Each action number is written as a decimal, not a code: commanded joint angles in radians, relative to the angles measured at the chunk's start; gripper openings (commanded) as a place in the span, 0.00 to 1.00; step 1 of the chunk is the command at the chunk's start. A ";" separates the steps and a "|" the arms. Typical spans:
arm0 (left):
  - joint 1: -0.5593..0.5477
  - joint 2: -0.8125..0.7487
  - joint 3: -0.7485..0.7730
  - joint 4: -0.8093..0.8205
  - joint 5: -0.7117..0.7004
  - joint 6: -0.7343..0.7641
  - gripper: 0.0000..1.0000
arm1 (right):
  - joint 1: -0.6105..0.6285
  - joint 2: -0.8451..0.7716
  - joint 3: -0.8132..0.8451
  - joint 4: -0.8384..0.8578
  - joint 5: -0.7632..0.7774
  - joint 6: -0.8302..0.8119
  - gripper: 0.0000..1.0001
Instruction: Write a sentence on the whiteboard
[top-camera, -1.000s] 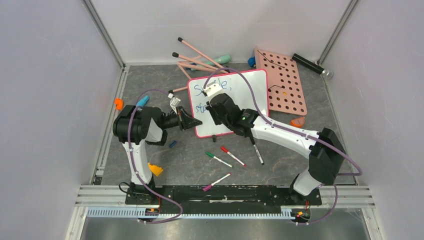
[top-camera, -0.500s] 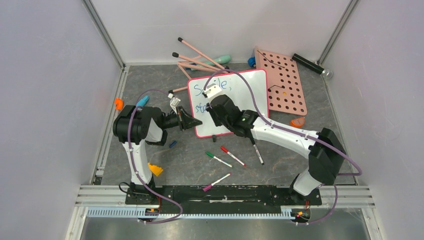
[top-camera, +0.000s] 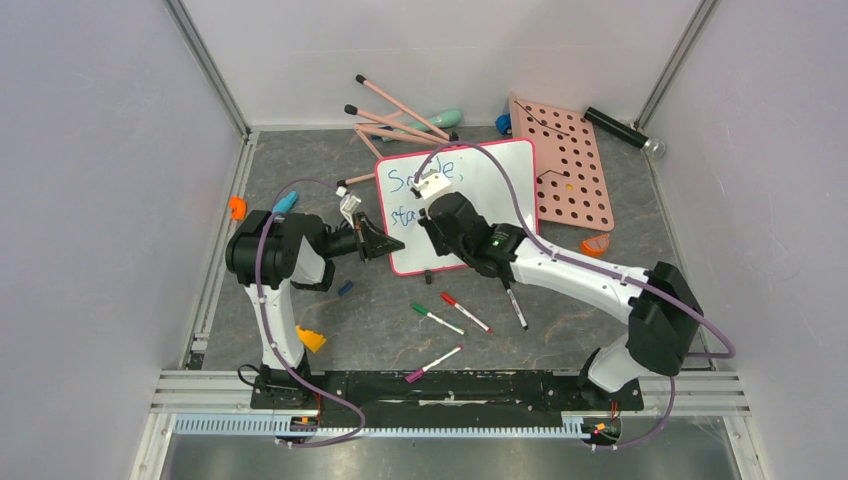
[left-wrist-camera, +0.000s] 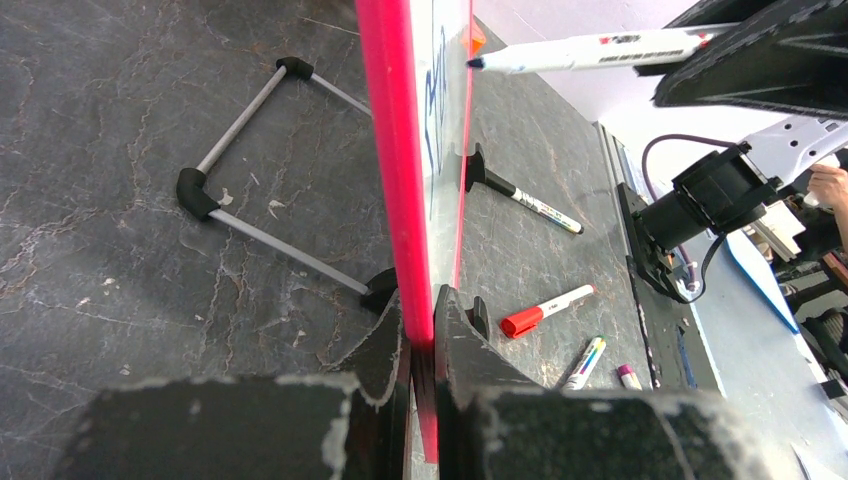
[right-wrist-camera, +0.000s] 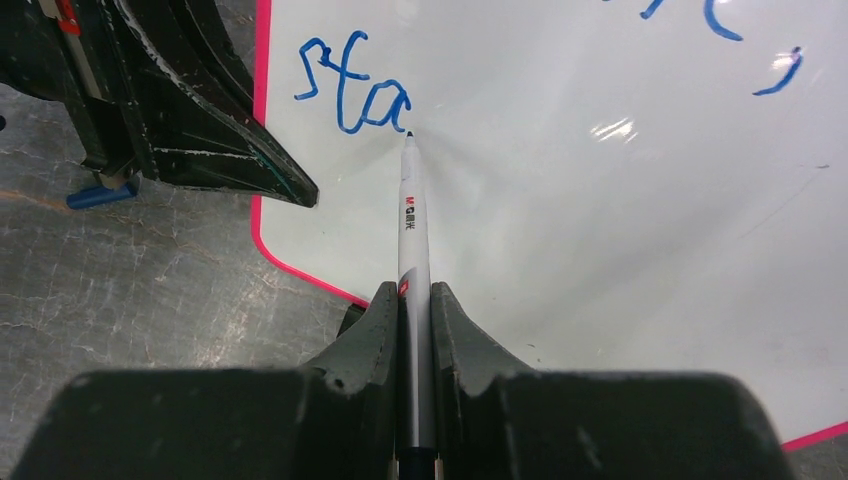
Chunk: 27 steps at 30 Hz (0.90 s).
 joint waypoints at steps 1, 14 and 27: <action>0.009 0.056 -0.005 0.041 -0.060 0.256 0.02 | -0.007 -0.098 -0.024 0.053 -0.017 -0.009 0.00; 0.009 0.056 -0.005 0.041 -0.060 0.254 0.02 | -0.019 -0.047 0.056 0.026 -0.004 -0.022 0.00; 0.009 0.056 -0.005 0.041 -0.061 0.254 0.02 | -0.024 0.010 0.086 0.025 0.030 -0.030 0.00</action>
